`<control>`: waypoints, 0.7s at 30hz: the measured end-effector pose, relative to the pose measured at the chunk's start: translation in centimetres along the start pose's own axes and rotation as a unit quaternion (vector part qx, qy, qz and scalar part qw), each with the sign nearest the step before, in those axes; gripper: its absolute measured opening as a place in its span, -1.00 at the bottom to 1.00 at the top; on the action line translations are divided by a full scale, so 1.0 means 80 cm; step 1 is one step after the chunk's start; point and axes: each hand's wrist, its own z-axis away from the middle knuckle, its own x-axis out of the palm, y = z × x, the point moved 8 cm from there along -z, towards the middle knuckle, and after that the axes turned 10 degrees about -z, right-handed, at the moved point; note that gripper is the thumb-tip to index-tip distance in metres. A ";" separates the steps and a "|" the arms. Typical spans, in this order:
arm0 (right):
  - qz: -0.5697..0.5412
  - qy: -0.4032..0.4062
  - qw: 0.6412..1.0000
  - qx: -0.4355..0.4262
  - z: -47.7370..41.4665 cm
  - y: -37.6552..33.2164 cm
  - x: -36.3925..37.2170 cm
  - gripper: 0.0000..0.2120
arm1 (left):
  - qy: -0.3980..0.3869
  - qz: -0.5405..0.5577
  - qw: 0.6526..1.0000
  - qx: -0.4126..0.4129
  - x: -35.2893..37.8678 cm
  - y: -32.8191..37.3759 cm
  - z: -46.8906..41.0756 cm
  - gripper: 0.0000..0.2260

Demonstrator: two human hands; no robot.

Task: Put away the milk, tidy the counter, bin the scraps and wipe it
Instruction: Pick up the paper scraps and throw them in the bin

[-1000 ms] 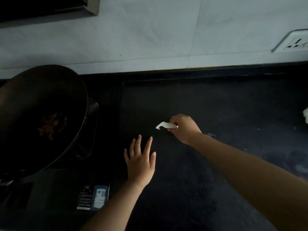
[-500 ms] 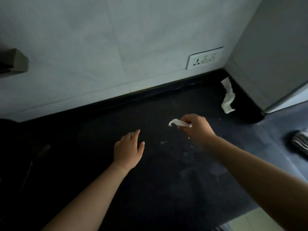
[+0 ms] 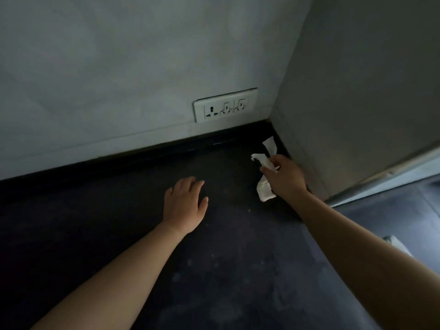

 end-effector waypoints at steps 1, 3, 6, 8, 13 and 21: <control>0.010 -0.007 1.000 -0.013 -0.008 0.001 0.003 -0.79 | 0.002 0.001 1.000 -0.004 0.002 0.003 -0.008 -0.55; 0.065 -0.034 0.996 -0.042 -0.016 0.002 0.010 -0.78 | 0.001 0.005 1.000 -0.010 0.008 0.008 -0.020 -0.55; 0.140 -0.071 0.985 -0.066 -0.013 0.011 0.018 -0.80 | -0.018 0.002 1.000 -0.018 0.022 0.014 -0.028 -0.53; 0.122 -0.078 0.987 -0.070 -0.006 0.017 0.017 -0.83 | -0.026 0.010 0.999 -0.027 0.030 0.016 -0.027 -0.52; 0.132 -0.062 0.985 -0.091 0.009 0.028 0.018 -0.70 | -0.021 0.016 0.999 -0.031 0.034 0.014 -0.024 -0.53; 0.114 -0.083 0.988 -0.063 -0.006 0.035 0.053 -0.59 | -0.038 0.012 0.999 -0.030 0.036 0.014 -0.023 -0.51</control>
